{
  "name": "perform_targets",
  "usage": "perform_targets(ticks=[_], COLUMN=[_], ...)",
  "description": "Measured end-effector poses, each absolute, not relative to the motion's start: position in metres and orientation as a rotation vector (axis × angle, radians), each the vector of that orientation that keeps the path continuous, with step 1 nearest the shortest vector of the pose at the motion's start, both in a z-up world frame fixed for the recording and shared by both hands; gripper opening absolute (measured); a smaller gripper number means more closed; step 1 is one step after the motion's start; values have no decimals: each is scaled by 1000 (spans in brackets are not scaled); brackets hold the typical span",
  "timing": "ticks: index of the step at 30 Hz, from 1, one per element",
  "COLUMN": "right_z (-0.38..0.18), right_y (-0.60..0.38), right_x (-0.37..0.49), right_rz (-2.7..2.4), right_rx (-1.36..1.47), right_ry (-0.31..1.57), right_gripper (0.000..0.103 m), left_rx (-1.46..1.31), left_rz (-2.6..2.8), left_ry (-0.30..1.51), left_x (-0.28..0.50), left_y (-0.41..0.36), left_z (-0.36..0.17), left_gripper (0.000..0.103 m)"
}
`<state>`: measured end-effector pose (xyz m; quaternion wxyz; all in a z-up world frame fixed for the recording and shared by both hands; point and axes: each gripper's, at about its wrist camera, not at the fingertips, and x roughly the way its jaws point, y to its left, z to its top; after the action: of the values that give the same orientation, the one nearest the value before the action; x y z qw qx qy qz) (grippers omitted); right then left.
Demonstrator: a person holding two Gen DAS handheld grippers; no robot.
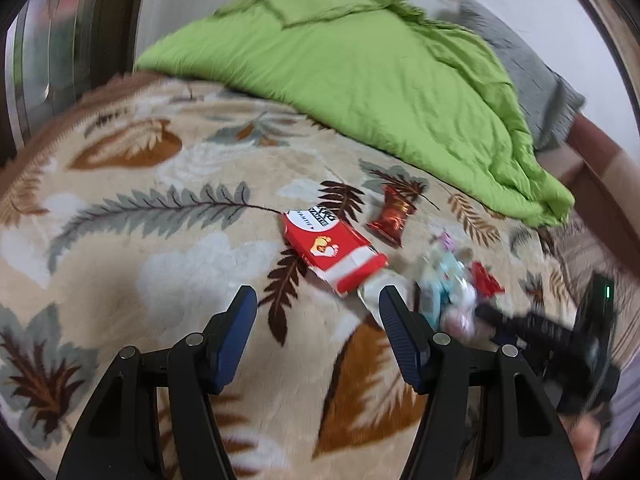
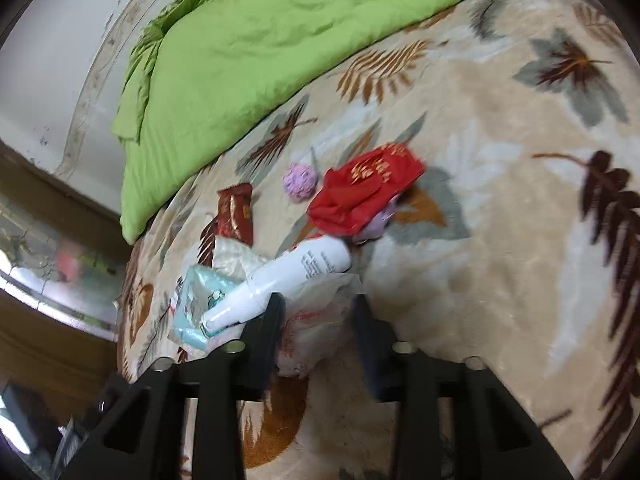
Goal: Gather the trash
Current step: 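Move both tools back over the remaining trash on the bed, then grasp the clear plastic bag with the right tool while the left tool grasps the red packet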
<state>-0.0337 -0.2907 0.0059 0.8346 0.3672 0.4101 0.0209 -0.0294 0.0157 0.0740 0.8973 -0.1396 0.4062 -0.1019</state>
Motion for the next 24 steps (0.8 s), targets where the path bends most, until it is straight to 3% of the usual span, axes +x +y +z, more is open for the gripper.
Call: perform_targets(ticks=[4,15,17,18,19,20,24], right_z=[15,49,50,49,49,49,51], right_y=[-295,-308,-307,-307,-307,-306,-304], right_x=[-42,-73,-72,-73,-72,-71,-72], right_rz=[63,74,78,81,84,85,85], right_rx=[759,685,684,686,687,686,672], right_ry=[813,675,670,670,672,674,665], right_gripper=[26,26,26,26,26,26,26], left_rx=[-387,-716,-749,-751,-735,-721,-702], left_rz=[-198,-283,-303,-306,-309,-313,-331], left_ry=[898,1005,1016,1016,1015,1021,999], left_x=[3,59,64,66,69,71,76], left_y=[21,16,7,1,-5,-10,-16], left_z=[61,14,8,5,3,0,-1], left_gripper=[62,62,56,48,30,24,20])
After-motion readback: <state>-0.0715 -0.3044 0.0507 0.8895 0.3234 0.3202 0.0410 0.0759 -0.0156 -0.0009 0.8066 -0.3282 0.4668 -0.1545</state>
